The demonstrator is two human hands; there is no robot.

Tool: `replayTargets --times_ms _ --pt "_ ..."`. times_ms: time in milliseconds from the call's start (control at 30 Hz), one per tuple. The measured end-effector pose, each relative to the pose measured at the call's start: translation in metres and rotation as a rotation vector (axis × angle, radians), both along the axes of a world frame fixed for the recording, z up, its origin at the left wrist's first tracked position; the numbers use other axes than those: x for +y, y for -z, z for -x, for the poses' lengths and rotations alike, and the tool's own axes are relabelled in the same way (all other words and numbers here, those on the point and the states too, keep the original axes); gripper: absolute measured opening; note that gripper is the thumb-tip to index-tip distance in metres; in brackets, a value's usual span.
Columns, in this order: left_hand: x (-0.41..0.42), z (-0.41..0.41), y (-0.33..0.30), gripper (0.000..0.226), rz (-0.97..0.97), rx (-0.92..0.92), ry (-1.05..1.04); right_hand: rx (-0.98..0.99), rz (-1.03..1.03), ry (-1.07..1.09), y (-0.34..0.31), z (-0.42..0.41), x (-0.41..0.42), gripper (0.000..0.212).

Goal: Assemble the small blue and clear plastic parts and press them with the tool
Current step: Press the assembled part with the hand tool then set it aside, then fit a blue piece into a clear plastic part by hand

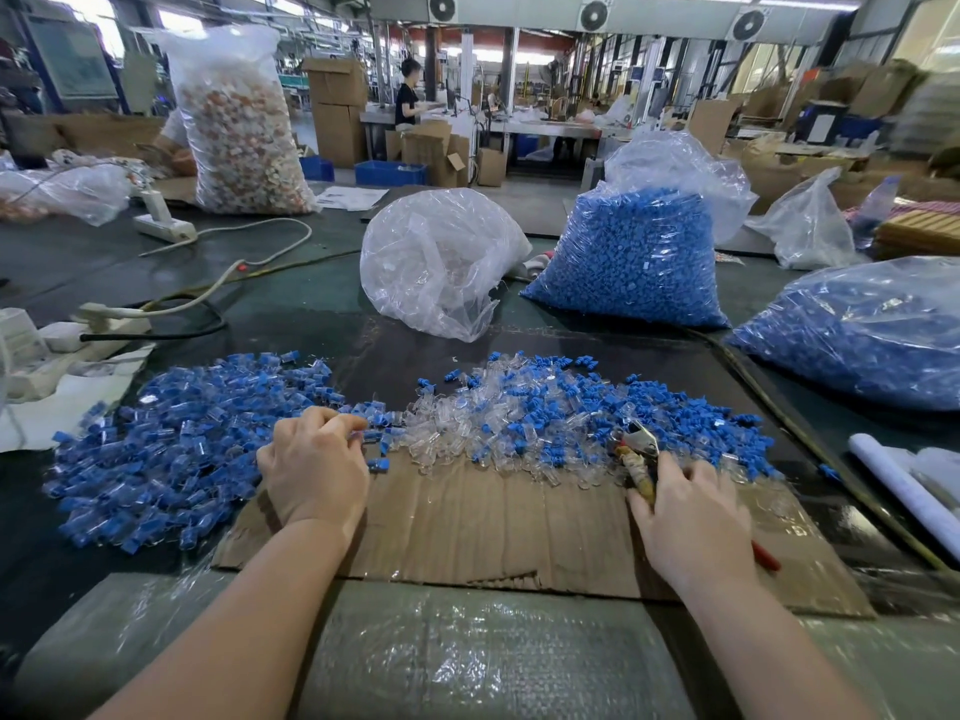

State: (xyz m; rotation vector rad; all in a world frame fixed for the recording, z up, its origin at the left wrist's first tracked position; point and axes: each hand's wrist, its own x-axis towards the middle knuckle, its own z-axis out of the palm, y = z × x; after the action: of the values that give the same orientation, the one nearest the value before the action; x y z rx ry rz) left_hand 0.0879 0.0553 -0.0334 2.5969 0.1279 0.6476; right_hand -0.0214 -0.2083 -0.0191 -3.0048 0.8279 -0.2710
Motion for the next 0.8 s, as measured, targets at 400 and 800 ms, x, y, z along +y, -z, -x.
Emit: replayTargets --times_ms 400,800 --pt "-0.090 0.030 -0.002 0.031 0.000 -0.001 0.680 -0.109 0.032 -0.052 -0.008 -0.007 0.012 0.048" --pt "-0.099 0.035 0.010 0.023 -0.016 -0.031 0.708 -0.210 -0.038 -0.336 -0.001 -0.033 0.035 0.030"
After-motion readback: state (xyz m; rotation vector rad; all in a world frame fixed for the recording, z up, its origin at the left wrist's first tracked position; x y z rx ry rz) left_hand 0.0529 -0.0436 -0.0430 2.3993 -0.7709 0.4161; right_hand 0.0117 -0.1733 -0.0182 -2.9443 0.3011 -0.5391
